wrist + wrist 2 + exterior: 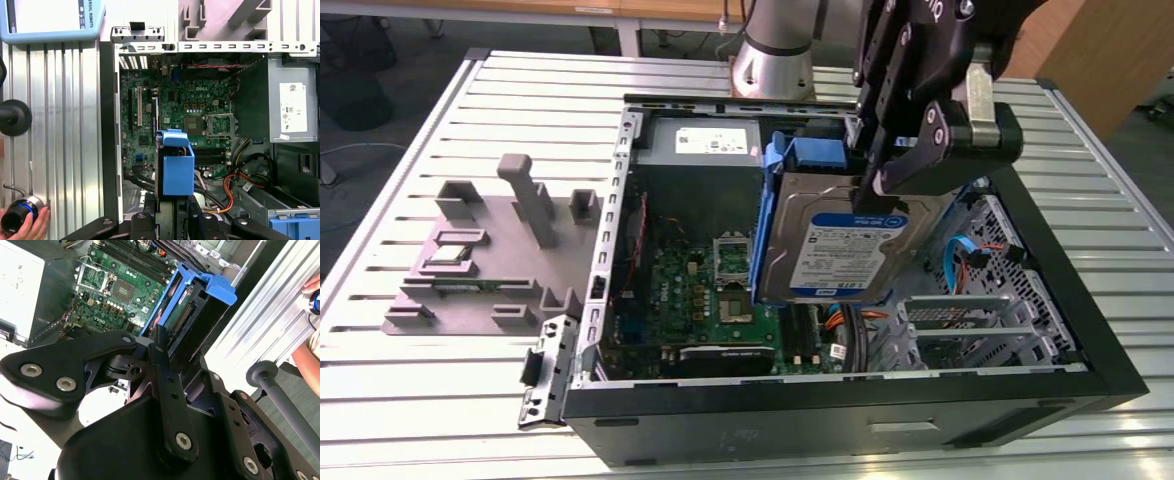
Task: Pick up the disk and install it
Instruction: 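Pick up the disk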
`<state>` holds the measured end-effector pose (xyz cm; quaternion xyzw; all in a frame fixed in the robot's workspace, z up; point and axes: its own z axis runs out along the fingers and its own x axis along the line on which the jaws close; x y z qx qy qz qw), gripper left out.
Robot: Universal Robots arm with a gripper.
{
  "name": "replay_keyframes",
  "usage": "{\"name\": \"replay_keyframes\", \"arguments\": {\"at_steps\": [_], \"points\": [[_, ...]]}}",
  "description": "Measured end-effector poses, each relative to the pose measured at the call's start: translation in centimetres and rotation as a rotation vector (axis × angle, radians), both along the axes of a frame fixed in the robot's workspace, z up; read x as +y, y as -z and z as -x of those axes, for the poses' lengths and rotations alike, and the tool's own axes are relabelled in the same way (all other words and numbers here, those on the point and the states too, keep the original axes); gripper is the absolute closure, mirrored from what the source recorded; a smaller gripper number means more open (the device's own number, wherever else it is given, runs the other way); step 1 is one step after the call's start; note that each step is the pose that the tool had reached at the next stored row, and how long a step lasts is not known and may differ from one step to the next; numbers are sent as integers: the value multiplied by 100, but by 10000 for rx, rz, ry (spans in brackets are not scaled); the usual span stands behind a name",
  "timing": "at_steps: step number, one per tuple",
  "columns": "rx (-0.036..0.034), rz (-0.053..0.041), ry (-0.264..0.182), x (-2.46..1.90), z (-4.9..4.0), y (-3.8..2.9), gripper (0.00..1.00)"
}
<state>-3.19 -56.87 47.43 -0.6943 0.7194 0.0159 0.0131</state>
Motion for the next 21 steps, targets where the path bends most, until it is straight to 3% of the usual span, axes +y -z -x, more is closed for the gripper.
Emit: {"name": "replay_keyframes", "arguments": {"at_steps": [4,12,21], "points": [[0,-1,0,-1,-34,1,65],[1,1,-1,-2,-184,8,65],[0,1,3,-39,-226,52,65]]}}
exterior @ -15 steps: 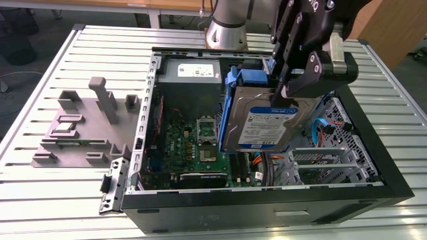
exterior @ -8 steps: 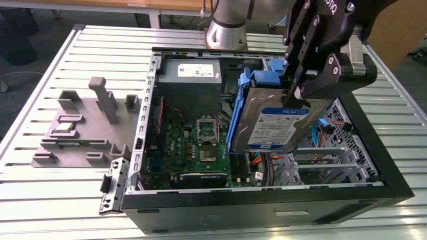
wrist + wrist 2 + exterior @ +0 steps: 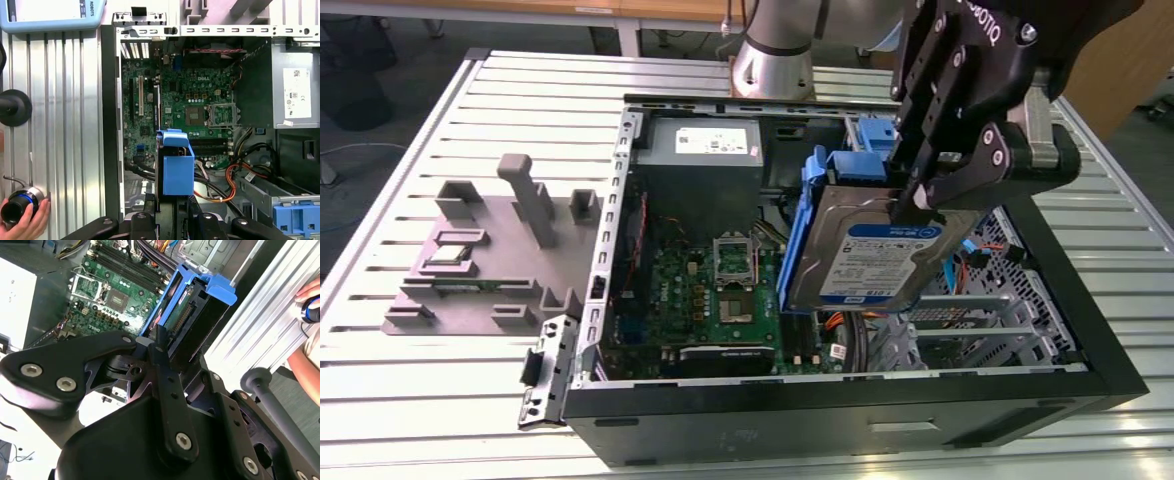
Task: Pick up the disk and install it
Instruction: 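Pick up the disk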
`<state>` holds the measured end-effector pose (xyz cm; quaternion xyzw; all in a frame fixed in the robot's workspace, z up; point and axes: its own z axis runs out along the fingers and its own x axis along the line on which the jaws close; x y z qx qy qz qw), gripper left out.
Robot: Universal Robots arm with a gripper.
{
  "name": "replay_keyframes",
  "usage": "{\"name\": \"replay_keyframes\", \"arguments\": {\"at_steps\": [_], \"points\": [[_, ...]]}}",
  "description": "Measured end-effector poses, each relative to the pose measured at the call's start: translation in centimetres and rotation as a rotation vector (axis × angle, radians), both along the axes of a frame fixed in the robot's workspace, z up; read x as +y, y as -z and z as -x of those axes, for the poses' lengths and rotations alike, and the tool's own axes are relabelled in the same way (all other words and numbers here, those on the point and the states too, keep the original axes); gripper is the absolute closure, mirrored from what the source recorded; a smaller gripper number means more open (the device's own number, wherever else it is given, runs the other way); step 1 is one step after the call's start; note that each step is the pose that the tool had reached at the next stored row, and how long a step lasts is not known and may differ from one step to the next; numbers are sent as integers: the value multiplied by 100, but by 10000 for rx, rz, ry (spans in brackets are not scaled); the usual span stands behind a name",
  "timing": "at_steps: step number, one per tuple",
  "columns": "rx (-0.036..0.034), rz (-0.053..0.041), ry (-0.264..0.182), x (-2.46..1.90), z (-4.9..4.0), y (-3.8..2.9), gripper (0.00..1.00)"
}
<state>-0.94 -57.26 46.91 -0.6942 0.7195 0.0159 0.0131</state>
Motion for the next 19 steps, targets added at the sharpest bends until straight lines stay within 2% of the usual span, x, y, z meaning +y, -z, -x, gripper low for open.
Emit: {"name": "replay_keyframes", "arguments": {"at_steps": [7,16,19], "points": [[0,0,0,-13,-64,31,65],[1,0,0,-14,-230,44,65],[12,0,0,-14,-243,43,65]]}}
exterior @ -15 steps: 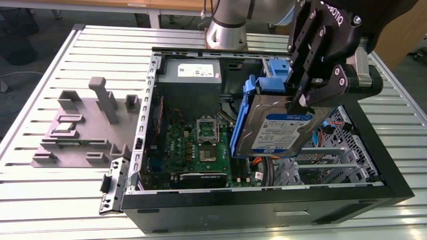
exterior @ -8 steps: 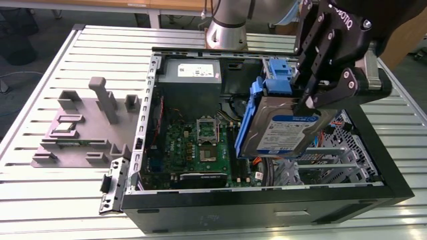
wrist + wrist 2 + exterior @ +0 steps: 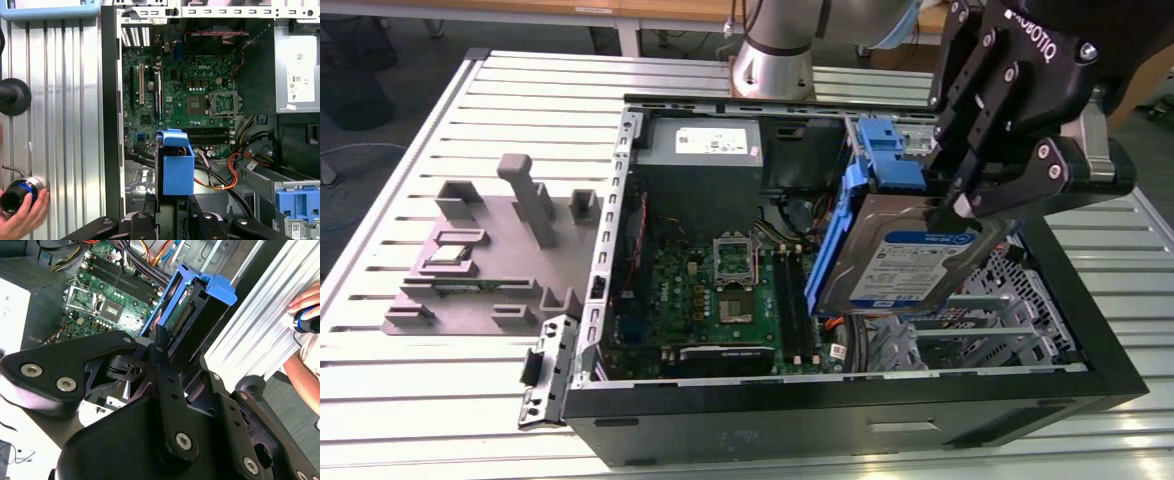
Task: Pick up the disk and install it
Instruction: 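Pick up the disk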
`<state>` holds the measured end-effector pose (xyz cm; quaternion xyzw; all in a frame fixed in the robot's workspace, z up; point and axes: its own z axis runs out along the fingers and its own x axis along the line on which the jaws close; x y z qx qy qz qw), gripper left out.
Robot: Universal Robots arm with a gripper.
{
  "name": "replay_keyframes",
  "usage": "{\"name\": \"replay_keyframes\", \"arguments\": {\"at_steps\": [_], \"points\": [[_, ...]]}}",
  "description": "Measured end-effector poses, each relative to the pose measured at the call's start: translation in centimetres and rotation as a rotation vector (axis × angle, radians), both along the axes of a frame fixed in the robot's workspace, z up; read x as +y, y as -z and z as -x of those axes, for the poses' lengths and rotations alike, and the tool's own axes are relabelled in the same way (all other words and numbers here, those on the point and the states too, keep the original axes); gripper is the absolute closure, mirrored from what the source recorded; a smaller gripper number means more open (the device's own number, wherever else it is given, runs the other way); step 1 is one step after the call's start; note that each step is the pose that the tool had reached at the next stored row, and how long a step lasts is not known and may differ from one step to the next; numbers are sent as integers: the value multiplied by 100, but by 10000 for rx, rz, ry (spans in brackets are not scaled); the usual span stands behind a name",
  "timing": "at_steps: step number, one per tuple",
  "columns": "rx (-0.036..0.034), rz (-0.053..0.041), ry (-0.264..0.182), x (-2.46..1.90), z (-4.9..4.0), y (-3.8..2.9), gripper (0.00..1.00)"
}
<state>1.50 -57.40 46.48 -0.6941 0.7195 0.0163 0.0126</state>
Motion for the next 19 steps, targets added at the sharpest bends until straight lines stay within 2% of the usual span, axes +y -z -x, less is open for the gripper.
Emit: {"name": "replay_keyframes", "arguments": {"at_steps": [3,10,13,19], "points": [[30,-2,0,0,-19,-2,65],[117,1,0,0,-125,-2,65],[166,2,1,0,-223,-3,65],[214,1,0,-1,-400,-3,65]]}}
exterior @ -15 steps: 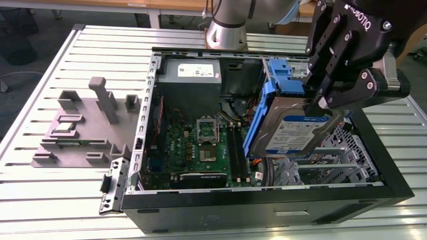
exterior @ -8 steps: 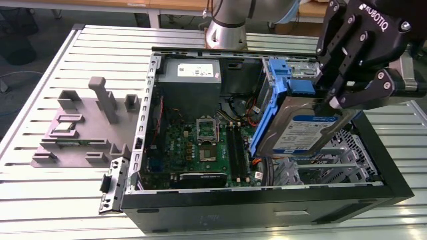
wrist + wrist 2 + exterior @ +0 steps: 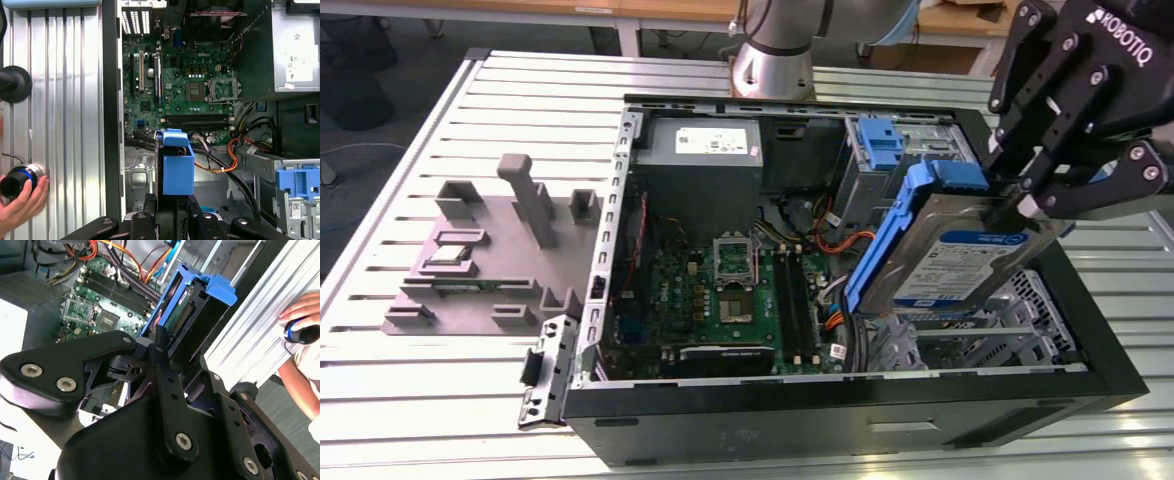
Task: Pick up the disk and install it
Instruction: 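Pick up the disk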
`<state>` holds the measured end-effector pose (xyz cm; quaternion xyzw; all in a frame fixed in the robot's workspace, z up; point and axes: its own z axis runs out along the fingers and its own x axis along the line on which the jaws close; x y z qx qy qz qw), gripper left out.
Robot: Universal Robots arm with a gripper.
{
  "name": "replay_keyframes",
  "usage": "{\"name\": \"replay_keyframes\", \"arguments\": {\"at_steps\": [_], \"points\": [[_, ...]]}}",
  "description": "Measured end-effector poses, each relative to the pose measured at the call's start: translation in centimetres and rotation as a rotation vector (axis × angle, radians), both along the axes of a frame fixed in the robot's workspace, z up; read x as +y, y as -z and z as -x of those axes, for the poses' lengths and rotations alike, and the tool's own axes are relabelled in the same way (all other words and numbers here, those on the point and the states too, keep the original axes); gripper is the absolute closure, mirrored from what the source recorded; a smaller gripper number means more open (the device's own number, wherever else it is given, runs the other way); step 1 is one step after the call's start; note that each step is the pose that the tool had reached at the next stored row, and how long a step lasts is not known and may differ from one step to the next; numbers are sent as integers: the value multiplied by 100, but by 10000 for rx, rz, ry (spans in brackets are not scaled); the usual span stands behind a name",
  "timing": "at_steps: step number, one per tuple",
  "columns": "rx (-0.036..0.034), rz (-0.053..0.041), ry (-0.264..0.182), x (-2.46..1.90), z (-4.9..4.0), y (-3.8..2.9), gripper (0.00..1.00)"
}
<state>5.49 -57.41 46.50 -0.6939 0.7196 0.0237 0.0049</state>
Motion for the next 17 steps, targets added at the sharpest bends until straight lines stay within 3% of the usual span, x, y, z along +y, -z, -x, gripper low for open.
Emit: {"name": "replay_keyframes", "arguments": {"at_steps": [17], "points": [[38,0,0,0,-447,0,65]]}}
